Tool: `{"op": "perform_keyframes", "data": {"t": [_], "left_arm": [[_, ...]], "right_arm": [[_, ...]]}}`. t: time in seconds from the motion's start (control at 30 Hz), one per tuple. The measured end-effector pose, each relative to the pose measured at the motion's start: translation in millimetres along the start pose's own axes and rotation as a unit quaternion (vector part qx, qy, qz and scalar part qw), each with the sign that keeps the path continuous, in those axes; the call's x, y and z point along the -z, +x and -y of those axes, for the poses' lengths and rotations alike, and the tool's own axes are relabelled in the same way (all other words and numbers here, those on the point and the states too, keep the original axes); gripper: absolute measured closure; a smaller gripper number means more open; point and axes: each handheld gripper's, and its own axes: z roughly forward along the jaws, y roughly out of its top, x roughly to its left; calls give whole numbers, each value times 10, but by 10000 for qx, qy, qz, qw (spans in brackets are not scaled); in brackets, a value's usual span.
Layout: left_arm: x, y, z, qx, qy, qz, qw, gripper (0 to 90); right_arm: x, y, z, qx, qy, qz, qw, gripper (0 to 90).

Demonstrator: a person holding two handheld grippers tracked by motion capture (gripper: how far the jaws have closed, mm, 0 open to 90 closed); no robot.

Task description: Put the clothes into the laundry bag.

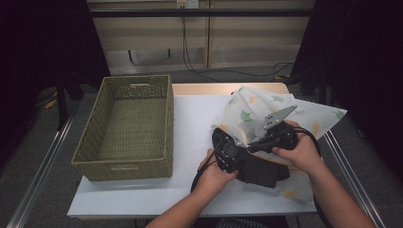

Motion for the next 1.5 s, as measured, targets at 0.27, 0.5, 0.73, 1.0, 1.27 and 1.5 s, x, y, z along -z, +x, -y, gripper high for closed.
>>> {"op": "perform_keyframes", "data": {"t": [0.27, 0.5, 0.73, 1.0, 1.27, 1.5], "left_arm": [[0, 127, -110, 552, -572, -151, 9967, 824], [-69, 204, -104, 745, -734, -125, 9944, 807], [310, 280, -26, 366, -568, 22, 9977, 564], [611, 527, -149, 438, -660, -504, 9956, 525], [504, 810, -229, 459, -444, -1319, 9892, 505], [236, 910, -267, 313, -226, -1420, 9891, 496]], "right_arm": [[-3, 32, 10, 48, -21, -86, 9999, 900], [-83, 94, 55, 147, 158, -178, 9996, 900], [-20, 64, 106, 34, 85, -158, 9998, 900], [7, 75, 108, 38, 92, -132, 9999, 900], [53, 50, 130, 48, 51, -181, 9998, 900], [61, 52, 122, 67, 27, -189, 9998, 900]]}}
